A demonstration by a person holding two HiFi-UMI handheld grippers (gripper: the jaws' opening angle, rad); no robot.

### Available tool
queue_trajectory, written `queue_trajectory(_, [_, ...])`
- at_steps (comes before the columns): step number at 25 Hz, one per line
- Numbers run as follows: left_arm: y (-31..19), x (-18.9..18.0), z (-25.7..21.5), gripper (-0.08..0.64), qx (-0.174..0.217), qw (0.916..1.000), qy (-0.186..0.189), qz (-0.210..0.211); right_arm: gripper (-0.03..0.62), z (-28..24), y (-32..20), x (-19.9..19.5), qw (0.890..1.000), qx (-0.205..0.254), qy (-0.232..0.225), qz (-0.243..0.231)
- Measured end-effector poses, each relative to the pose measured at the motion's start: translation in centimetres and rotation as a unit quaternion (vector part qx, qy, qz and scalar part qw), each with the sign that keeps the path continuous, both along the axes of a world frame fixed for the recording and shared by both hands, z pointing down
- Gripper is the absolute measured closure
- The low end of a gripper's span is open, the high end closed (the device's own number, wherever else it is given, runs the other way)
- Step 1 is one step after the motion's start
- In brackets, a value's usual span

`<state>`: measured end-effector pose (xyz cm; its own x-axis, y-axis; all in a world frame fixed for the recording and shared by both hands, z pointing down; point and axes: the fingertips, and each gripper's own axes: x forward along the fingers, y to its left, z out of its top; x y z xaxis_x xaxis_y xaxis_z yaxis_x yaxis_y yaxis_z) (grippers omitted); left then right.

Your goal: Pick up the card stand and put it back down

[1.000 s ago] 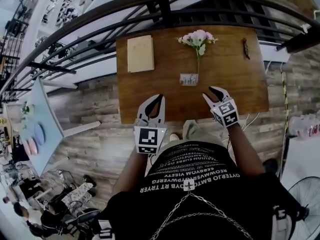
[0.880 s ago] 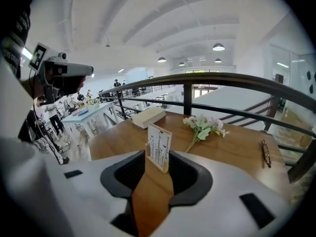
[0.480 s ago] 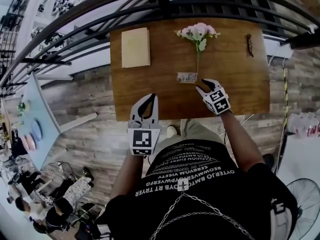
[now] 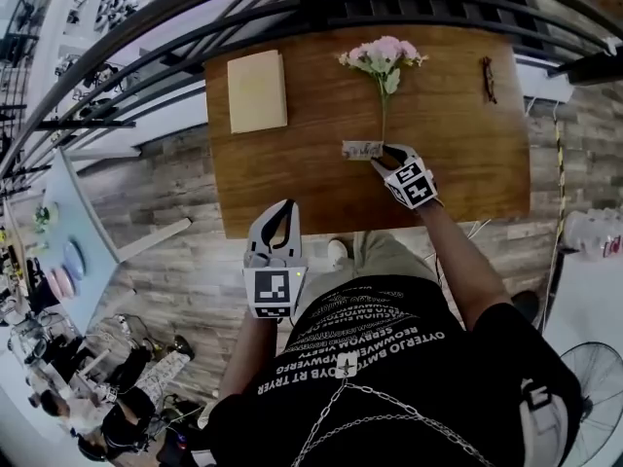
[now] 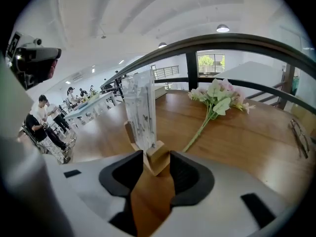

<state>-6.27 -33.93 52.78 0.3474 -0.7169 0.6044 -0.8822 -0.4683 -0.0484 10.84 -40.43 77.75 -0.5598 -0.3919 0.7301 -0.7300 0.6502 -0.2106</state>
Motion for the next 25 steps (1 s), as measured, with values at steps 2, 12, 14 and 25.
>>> queue_trajectory(2, [0.5, 0.2, 0.2, 0.532, -0.005, 1.0, -0.005, 0.005, 0.408, 0.6, -0.3, -0.1, 1.0, 0.002, -0.001, -0.001])
queue_trajectory(12, [2.6, -1.9, 1.0, 0.532, -0.018, 0.9995, -0.024, -0.007, 0.439, 1.2, 0.3, -0.8, 1.0, 0.025, -0.006, -0.011])
queue_trajectory(14, [3.4, -2.0, 1.0, 0.532, -0.019, 0.9994, -0.028, -0.004, 0.439, 1.2, 1.2, -1.0, 1.0, 0.023, -0.009, -0.013])
queue_trajectory(25, [6.1, -2.8, -0.8, 0.532, 0.006, 0.9998, -0.02, 0.004, 0.439, -2.4, 4.0, -0.7, 0.999, 0.035, -0.026, 0.018])
